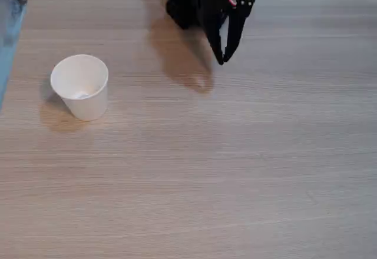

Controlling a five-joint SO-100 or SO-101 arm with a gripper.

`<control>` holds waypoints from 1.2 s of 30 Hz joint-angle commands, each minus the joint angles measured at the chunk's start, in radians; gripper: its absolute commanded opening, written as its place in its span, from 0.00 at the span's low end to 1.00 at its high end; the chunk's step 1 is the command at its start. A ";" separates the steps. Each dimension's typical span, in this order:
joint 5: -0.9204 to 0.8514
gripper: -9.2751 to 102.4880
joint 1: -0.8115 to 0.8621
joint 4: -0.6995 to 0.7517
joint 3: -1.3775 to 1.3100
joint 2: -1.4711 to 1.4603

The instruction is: Grasp a block and put it in the bin.

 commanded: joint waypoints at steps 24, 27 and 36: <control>0.026 0.10 -0.043 0.156 0.225 0.043; 0.025 0.12 -0.041 0.156 0.225 0.043; 0.023 0.13 -0.037 0.156 0.225 0.043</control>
